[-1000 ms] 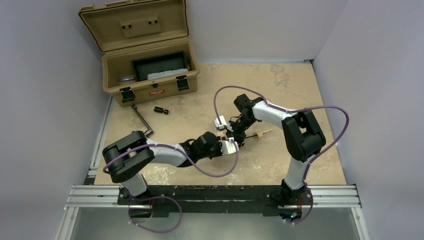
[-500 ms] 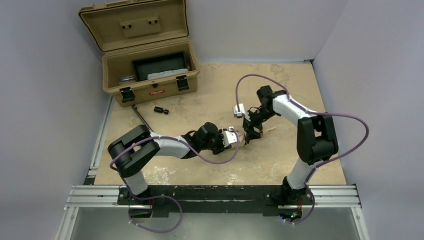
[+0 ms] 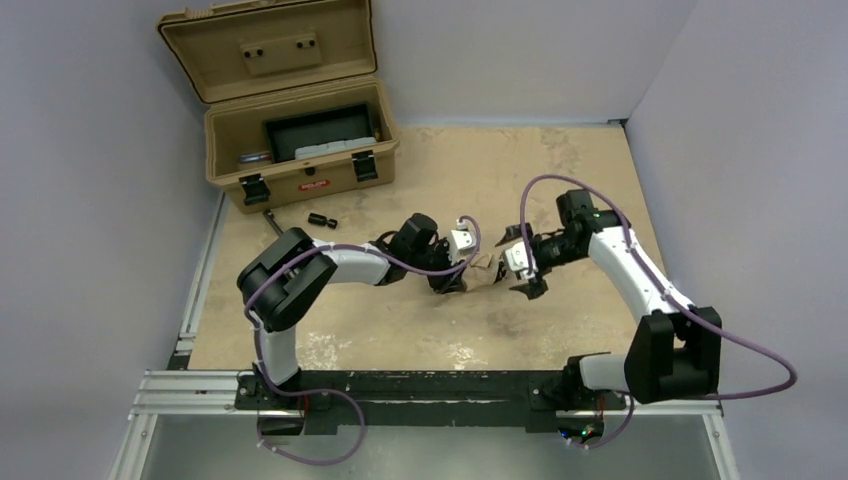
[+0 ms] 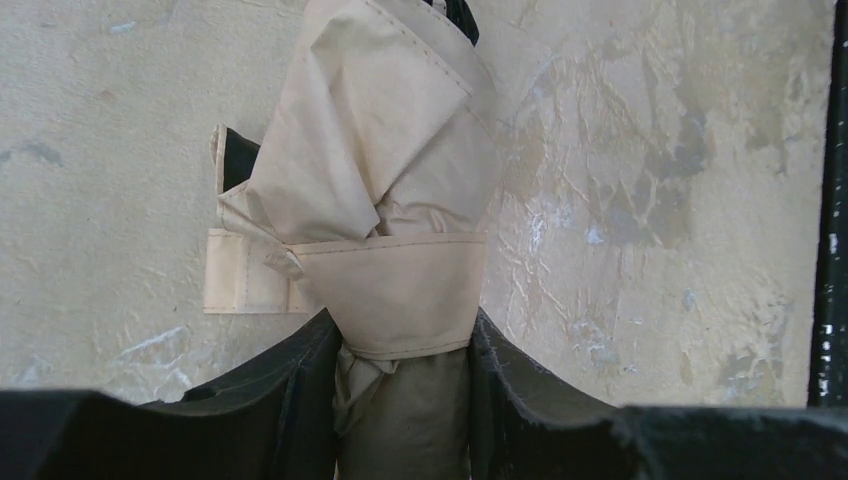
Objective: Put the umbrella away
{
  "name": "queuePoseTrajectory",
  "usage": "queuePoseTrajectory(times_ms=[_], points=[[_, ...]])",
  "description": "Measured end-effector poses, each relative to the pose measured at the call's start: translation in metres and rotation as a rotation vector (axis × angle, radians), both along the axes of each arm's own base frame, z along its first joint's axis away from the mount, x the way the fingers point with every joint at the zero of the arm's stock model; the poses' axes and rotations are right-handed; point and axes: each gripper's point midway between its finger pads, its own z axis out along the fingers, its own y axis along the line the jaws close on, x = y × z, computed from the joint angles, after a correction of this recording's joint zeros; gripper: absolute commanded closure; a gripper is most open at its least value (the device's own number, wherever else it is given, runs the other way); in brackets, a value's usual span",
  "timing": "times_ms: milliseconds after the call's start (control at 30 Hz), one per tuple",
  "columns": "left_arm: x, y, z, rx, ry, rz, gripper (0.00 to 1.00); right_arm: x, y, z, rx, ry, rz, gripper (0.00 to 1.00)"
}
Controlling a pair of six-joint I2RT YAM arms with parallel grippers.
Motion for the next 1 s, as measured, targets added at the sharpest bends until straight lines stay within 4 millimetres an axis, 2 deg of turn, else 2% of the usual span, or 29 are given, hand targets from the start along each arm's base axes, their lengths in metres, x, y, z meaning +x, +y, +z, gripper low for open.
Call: queuePoseTrajectory(times_ms=[167,333,433,567,767,833,867,933,1000], points=[[0.002,-0.007,-0.006,-0.023,0.140,-0.003,1.00,-0.030,0.006,-0.040,-0.052,0.006,0.133,0.02],[0.003,-0.012,-0.007,-0.050,0.262,0.000,1.00,-0.035,0.023,-0.050,-0.111,-0.151,0.168,0.02],[0.004,-0.014,-0.006,-0.065,0.314,-0.002,1.00,-0.029,0.032,-0.053,-0.130,-0.205,0.153,0.02],[0.002,-0.017,-0.006,-0.075,0.369,-0.013,1.00,-0.010,0.029,-0.067,-0.176,-0.239,0.083,0.02],[-0.001,-0.021,-0.005,-0.085,0.435,-0.033,1.00,0.003,0.028,-0.089,-0.249,-0.241,0.035,0.05],[-0.001,-0.021,-0.005,-0.088,0.458,-0.034,1.00,0.007,0.028,-0.093,-0.266,-0.245,0.026,0.10],[-0.001,-0.021,-0.005,-0.089,0.470,-0.034,1.00,0.008,0.029,-0.094,-0.270,-0.246,0.021,0.17],[0.000,-0.020,-0.005,-0.092,0.490,-0.035,1.00,0.011,0.029,-0.099,-0.286,-0.244,0.014,0.33],[0.000,-0.020,-0.005,-0.095,0.512,-0.034,1.00,0.011,0.028,-0.105,-0.306,-0.231,0.010,0.55]])
